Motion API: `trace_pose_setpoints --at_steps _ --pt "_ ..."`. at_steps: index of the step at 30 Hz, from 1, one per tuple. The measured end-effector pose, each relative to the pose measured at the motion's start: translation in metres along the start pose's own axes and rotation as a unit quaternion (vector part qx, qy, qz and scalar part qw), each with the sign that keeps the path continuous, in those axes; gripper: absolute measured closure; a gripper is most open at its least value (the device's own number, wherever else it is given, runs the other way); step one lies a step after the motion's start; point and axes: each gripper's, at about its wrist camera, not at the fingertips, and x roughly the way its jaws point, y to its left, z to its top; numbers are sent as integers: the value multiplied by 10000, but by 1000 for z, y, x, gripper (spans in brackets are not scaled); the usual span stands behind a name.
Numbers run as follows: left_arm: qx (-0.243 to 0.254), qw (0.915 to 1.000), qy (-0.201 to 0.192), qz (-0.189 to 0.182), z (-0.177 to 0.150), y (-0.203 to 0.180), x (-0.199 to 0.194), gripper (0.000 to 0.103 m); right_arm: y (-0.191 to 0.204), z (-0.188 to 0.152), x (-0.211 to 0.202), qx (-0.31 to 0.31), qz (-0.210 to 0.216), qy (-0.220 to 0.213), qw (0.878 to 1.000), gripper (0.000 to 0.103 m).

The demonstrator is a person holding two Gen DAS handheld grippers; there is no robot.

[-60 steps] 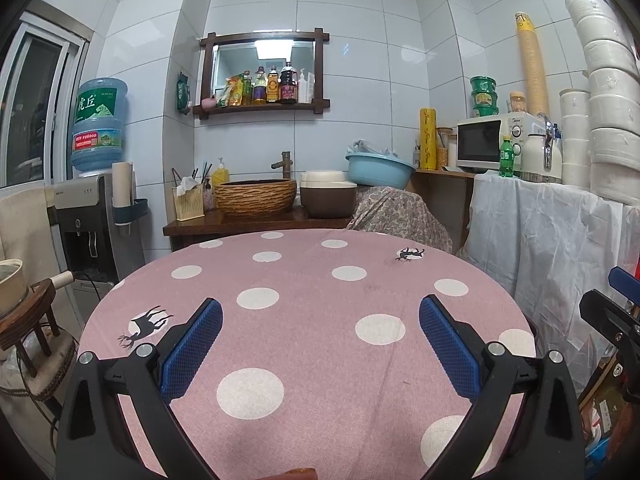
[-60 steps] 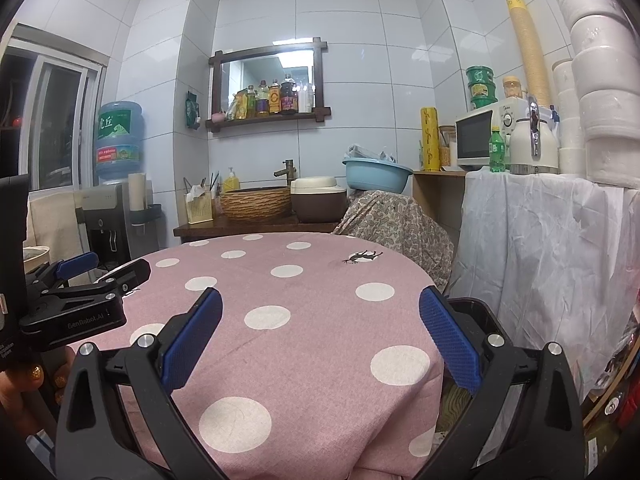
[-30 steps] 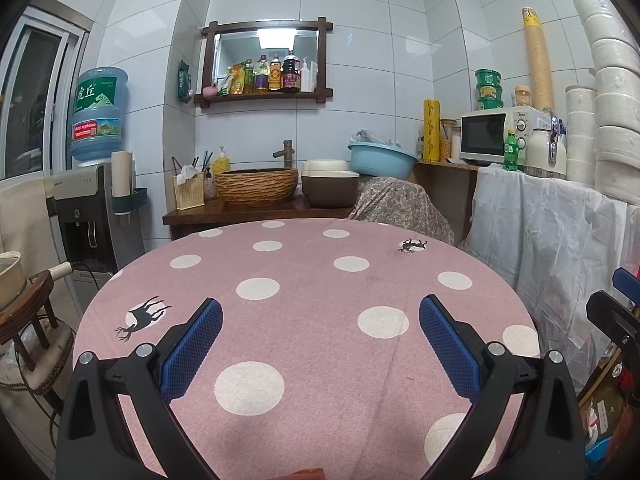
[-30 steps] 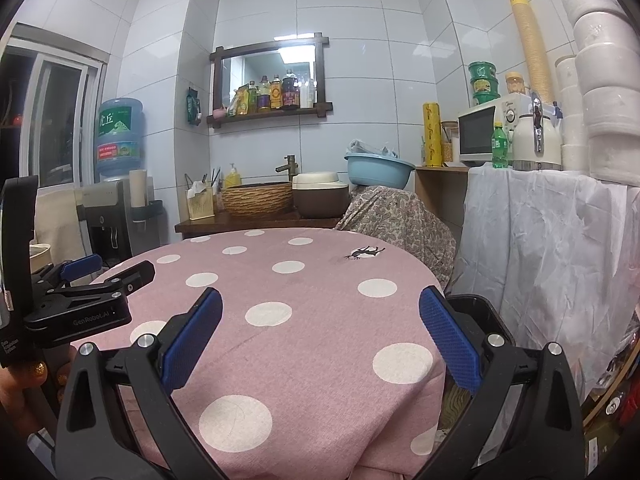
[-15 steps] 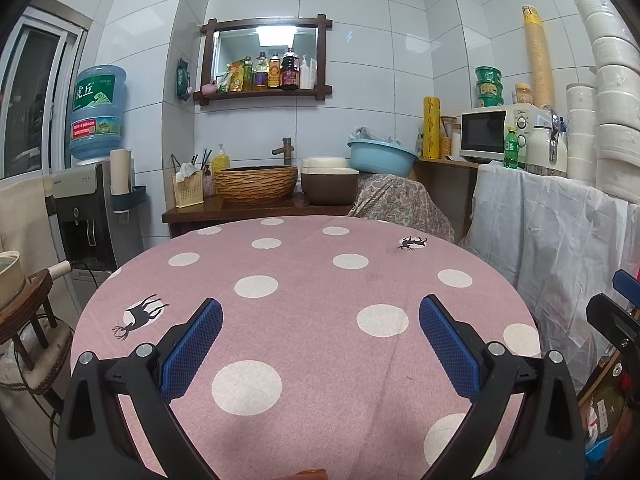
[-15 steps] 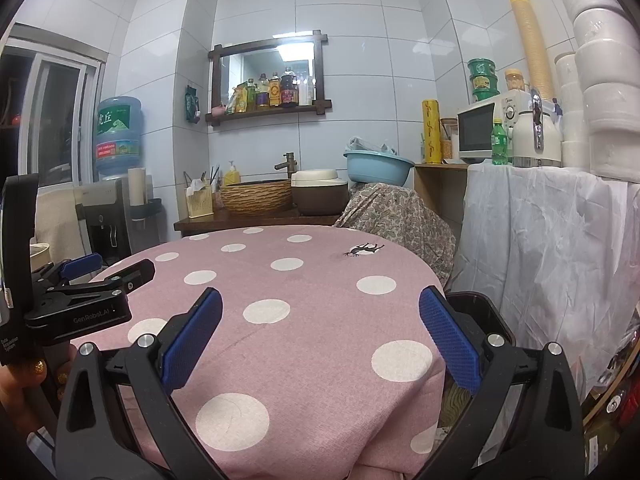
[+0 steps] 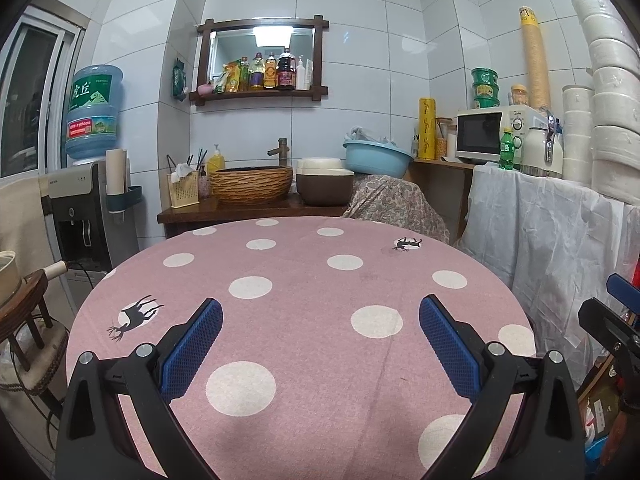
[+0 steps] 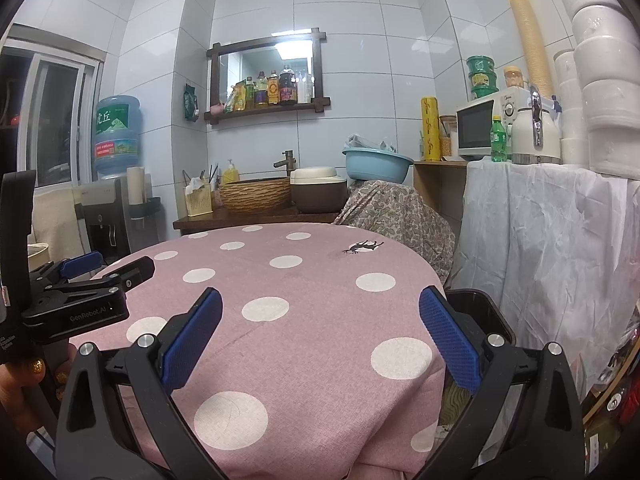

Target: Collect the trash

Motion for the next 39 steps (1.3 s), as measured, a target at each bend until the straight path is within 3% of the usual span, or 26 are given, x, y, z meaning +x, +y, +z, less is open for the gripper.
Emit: trace_pose_setpoints --at_steps 39 --pt "-123 9998 51 139 2 2 0 5 0 1 0 -5 37 5 10000 6"
